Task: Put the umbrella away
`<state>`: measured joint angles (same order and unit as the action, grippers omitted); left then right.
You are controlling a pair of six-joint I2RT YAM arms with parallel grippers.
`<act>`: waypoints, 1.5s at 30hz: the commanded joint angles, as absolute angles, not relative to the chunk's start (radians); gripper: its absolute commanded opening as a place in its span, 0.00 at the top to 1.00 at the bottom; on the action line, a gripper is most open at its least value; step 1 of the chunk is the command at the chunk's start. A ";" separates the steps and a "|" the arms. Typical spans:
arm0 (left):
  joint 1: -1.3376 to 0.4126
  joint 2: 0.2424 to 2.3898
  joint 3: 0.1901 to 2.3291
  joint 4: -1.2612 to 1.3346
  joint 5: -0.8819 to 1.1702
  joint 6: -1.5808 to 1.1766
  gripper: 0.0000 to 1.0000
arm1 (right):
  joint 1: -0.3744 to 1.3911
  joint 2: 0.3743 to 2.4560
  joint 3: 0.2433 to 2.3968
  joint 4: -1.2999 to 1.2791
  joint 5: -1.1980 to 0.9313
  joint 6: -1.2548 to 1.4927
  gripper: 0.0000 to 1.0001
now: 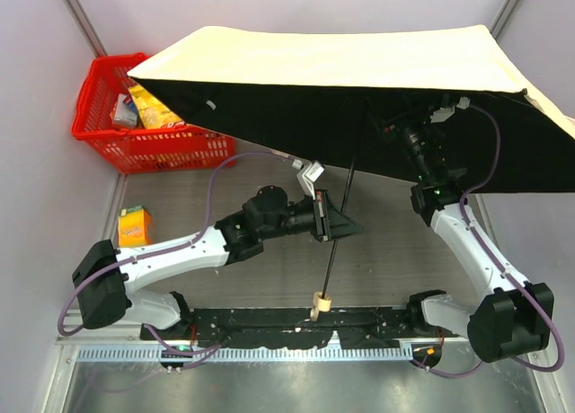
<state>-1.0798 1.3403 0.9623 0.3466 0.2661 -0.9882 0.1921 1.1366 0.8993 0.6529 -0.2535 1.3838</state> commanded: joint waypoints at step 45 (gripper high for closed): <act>-1.077 1.457 1.057 0.583 0.406 -0.986 1.00 | 0.167 0.991 0.960 0.519 -0.466 1.249 1.00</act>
<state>-1.0966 1.4471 1.0290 0.2836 0.2901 -0.8837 0.1532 1.0424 0.9844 0.3260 -0.3023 1.2659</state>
